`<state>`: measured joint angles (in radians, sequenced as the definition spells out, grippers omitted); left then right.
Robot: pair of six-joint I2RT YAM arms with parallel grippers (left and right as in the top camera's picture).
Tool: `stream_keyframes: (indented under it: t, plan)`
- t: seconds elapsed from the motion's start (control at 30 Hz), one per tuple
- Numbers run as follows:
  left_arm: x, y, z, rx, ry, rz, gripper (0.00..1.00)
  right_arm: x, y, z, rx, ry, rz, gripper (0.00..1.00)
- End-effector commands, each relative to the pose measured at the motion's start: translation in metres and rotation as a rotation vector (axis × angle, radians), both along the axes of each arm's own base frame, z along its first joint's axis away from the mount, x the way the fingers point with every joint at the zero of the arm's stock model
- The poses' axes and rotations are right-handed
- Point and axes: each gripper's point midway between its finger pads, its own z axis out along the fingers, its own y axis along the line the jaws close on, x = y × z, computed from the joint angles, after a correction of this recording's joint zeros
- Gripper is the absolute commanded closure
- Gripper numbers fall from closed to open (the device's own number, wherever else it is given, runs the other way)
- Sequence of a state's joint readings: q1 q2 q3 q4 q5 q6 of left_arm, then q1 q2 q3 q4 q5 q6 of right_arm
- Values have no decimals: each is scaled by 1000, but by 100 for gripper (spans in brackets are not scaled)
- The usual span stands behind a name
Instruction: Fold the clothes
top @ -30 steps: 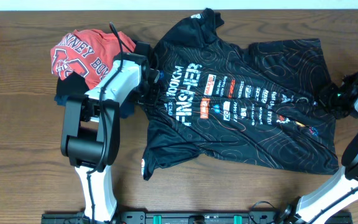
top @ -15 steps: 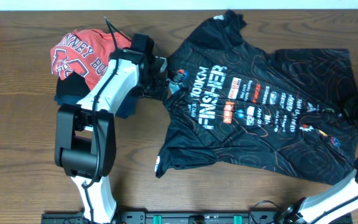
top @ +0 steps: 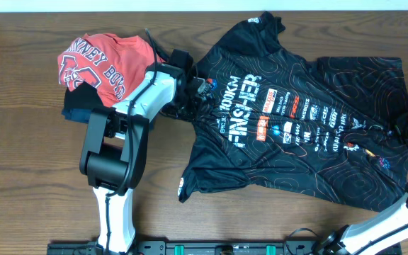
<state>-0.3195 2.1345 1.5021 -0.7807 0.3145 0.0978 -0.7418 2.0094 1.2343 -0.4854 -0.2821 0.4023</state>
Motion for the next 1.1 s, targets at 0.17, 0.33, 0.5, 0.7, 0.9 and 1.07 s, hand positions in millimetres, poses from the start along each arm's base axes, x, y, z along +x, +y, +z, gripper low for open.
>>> stream_keyframes:
  t: [0.17,0.33,0.5,0.7,0.9,1.07]
  plan:
    - [-24,51,-11,242,87,17,94,-17,7,-30,38,91,-22,99]
    - [-29,67,-6,283,113,36,94,-17,7,-30,36,91,-22,99]
    - [-31,77,3,285,124,63,93,-16,6,-30,31,84,-22,99]
    - [-28,91,30,269,87,108,73,-13,3,-29,20,71,-21,99]
    - [-1,60,73,114,-78,105,57,-10,7,-28,37,56,-13,99]
    - [23,13,77,-19,-204,21,56,-11,8,-28,42,58,-13,97]
